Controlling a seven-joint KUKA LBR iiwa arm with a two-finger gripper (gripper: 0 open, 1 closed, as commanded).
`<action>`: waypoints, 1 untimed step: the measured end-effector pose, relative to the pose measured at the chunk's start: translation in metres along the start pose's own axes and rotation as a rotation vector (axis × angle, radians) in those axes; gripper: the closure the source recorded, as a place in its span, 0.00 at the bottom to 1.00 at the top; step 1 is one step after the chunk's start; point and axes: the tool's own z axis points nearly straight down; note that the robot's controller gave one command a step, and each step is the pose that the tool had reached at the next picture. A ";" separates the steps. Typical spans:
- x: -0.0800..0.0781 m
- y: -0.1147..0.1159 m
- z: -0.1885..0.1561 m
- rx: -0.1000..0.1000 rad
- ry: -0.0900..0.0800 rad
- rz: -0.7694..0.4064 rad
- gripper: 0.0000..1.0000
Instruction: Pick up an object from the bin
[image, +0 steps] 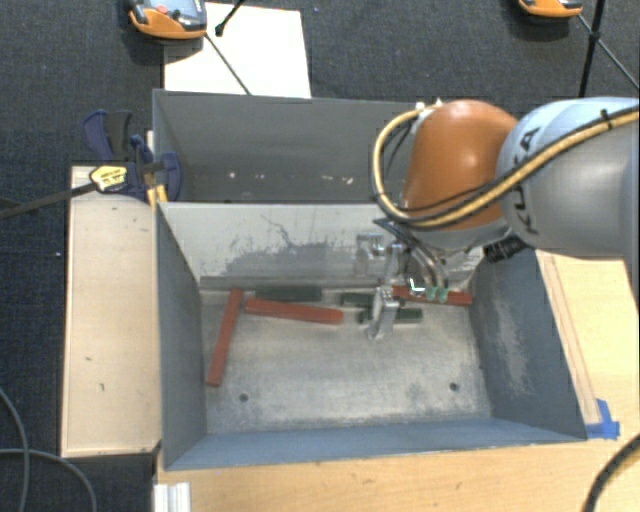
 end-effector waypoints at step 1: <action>-0.002 0.000 -0.005 0.000 -0.008 0.001 0.00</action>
Offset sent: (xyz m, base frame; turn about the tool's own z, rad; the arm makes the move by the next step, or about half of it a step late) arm -0.0031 0.0548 -0.0656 0.1058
